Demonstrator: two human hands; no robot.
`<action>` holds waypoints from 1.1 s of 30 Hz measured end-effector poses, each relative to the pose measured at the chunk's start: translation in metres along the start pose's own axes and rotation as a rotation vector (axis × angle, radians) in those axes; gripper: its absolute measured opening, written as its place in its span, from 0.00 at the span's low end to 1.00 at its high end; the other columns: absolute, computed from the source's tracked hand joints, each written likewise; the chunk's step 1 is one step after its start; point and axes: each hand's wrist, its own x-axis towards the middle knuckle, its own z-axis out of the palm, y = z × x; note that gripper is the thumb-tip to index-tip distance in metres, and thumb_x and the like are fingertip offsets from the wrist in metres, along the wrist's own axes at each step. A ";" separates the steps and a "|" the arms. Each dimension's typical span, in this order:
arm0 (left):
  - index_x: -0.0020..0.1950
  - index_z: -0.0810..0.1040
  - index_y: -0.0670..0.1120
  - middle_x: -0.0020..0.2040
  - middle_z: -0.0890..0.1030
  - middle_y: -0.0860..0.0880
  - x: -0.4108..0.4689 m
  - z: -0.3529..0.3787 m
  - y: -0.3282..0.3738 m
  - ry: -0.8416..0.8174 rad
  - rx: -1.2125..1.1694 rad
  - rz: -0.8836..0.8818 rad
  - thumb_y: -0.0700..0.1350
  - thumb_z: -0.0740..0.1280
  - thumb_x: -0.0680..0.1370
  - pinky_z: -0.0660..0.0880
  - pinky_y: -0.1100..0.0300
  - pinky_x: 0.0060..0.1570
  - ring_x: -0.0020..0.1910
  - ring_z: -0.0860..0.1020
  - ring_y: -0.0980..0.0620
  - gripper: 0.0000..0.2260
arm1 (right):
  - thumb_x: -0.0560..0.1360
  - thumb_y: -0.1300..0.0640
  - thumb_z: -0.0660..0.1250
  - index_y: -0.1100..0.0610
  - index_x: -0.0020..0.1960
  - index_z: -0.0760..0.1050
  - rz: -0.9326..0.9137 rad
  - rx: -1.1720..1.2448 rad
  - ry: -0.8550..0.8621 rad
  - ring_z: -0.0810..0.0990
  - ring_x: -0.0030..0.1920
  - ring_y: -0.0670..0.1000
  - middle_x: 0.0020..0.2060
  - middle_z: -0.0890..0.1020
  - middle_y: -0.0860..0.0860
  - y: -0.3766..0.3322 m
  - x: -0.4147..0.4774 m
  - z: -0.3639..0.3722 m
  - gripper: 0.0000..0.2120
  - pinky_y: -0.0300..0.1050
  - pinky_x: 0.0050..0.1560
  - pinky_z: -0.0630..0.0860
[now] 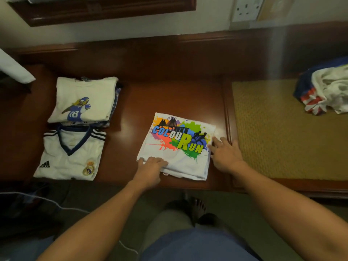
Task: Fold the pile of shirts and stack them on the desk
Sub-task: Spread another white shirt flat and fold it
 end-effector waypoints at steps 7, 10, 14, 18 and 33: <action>0.77 0.67 0.56 0.80 0.64 0.52 -0.015 -0.015 -0.053 0.058 0.104 -0.033 0.43 0.68 0.80 0.52 0.39 0.76 0.78 0.60 0.52 0.26 | 0.74 0.44 0.71 0.49 0.70 0.75 -0.218 0.099 0.147 0.75 0.62 0.55 0.62 0.78 0.52 -0.025 -0.035 0.023 0.25 0.54 0.59 0.71; 0.78 0.64 0.55 0.81 0.61 0.52 -0.012 -0.016 -0.071 0.013 0.165 0.012 0.44 0.66 0.82 0.51 0.38 0.77 0.80 0.58 0.51 0.26 | 0.68 0.47 0.78 0.51 0.62 0.80 -0.176 0.087 0.115 0.79 0.54 0.56 0.58 0.81 0.53 -0.037 -0.047 0.038 0.25 0.53 0.48 0.75; 0.80 0.62 0.56 0.81 0.60 0.53 -0.003 -0.014 -0.084 -0.008 0.166 0.048 0.48 0.64 0.83 0.49 0.38 0.77 0.80 0.57 0.51 0.25 | 0.65 0.52 0.81 0.51 0.58 0.82 -0.096 0.117 0.194 0.81 0.51 0.56 0.56 0.82 0.54 -0.049 -0.050 0.051 0.23 0.51 0.43 0.75; 0.77 0.69 0.55 0.78 0.67 0.53 0.002 -0.001 -0.096 0.089 0.092 0.076 0.47 0.65 0.83 0.52 0.40 0.78 0.76 0.65 0.51 0.21 | 0.69 0.58 0.79 0.53 0.56 0.83 -0.010 0.184 0.316 0.80 0.48 0.56 0.51 0.83 0.53 -0.068 -0.055 0.065 0.17 0.50 0.42 0.74; 0.61 0.80 0.52 0.60 0.81 0.53 -0.023 -0.014 -0.163 0.262 -0.095 0.285 0.46 0.65 0.82 0.63 0.51 0.69 0.63 0.75 0.52 0.09 | 0.77 0.51 0.70 0.48 0.52 0.85 0.175 0.604 0.173 0.80 0.45 0.50 0.43 0.84 0.46 -0.124 -0.077 0.007 0.07 0.46 0.44 0.72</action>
